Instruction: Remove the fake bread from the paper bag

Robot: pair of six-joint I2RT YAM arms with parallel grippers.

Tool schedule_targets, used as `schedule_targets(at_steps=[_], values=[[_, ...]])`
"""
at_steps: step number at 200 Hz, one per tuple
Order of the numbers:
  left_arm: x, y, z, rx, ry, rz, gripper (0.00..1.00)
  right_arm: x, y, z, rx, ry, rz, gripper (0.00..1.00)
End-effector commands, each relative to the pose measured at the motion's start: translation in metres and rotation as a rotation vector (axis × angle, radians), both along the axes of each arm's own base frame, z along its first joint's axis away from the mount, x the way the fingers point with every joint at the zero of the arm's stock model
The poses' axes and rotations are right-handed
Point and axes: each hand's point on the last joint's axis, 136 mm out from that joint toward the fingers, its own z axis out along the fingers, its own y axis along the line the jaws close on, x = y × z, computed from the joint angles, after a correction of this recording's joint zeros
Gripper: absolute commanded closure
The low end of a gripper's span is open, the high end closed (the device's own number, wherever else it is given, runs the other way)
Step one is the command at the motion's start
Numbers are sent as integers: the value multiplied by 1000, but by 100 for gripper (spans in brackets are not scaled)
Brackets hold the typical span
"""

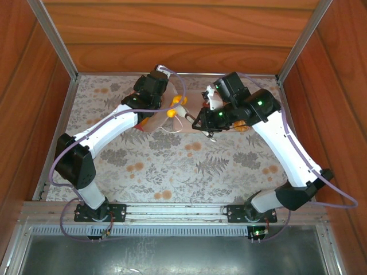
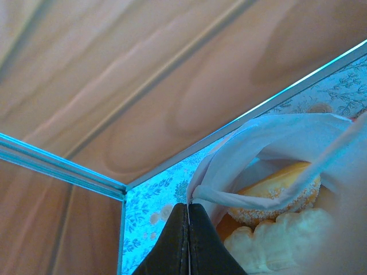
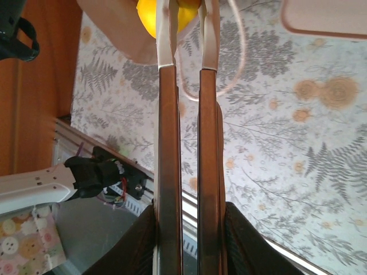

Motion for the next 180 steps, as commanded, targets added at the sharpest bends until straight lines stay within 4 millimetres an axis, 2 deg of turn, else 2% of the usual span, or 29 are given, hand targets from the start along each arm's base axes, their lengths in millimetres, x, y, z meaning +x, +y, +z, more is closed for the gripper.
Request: schedule_targets(at_steps=[1,22,41,100,180], values=[[2,7,19,-38,-48,34,100,-1,-28,26,-15,-105,-54,79],[1,8,20,-39,-49,34,100,2,-49,28,-54,-115,-114,78],[1,10,22,-38,-52,34,100,7,-70,19,-105,-96,-175,78],[-1,10,25,-50,-58,24,100,26,-110,-50,-327,48,-268,79],[-1,9,25,-67,-61,25,100,62,-130,-101,-550,150,-251,76]])
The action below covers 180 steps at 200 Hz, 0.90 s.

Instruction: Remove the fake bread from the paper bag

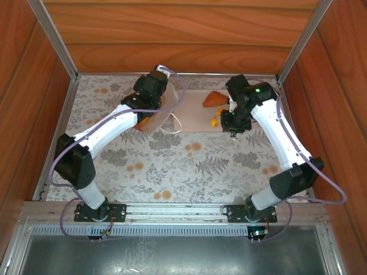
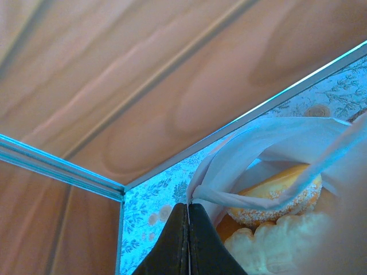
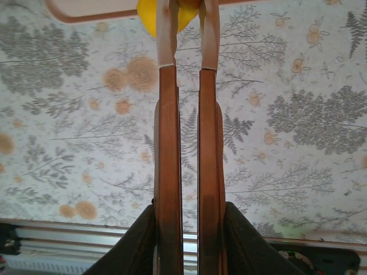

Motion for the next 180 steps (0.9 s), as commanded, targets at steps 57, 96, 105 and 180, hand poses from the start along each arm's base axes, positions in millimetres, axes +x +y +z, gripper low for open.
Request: schedule_targets(at_steps=[57,96,105,180], values=[[2,3,21,-66,-50,1,100,40,-21,-35,-163,74,17,72],[3,2,19,-66,-53,-3,100,56,-22,-47,-203,99,30,69],[3,1,19,-66,-52,-3,100,58,-23,-49,-214,108,33,68],[4,2,17,-68,-51,-4,100,66,-22,-61,-242,152,42,57]])
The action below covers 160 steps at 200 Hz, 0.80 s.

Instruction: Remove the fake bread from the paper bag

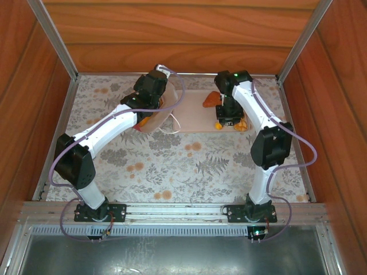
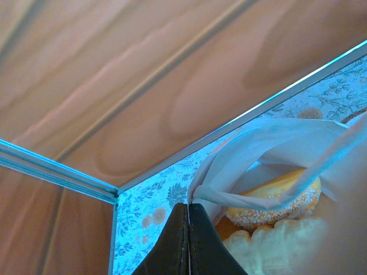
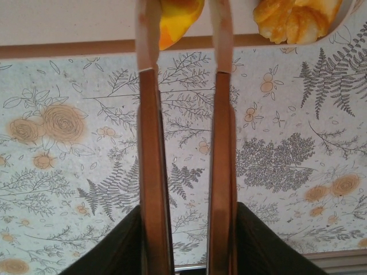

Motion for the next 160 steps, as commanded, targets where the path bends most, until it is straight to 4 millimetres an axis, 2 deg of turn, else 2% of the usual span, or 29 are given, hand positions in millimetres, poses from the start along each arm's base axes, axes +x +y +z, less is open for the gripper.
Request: schedule_targets(at_steps=[1,71,117,139,160], values=[[2,5,18,-48,-55,13,100,-3,-7,6,-20,9,2,57],[2,5,22,-48,-61,14,100,-6,-2,15,28,-23,-6,50],[0,6,25,-52,-68,15,100,-5,1,28,53,-59,-10,51],[0,7,26,-49,-69,16,100,-6,5,38,90,-80,-14,59],[0,8,28,-51,-73,17,100,-9,21,44,187,-88,-14,69]])
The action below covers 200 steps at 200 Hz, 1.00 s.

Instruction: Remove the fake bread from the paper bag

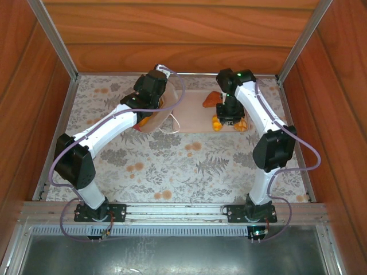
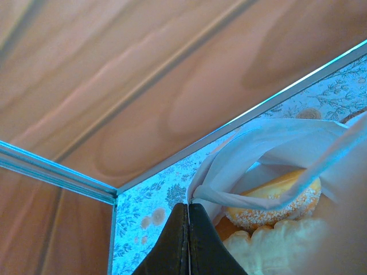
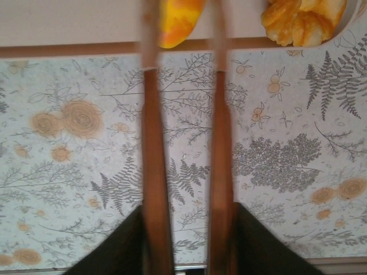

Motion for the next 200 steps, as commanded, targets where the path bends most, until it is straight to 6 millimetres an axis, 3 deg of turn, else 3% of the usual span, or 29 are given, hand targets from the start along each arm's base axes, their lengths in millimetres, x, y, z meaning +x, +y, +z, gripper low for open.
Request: schedule_targets(at_steps=[1,22,80,125,200], values=[[-1,8,28,-49,-73,20,100,-5,15,26,123,-48,-8,69],[-1,9,29,-50,-76,24,100,-9,31,26,206,-46,-6,79],[-3,10,29,-52,-77,26,100,-11,51,-12,276,23,-22,79],[-2,10,30,-55,-77,25,100,-2,46,-32,219,37,-27,83],[-4,10,32,-61,-80,26,100,5,29,-49,146,60,-53,83]])
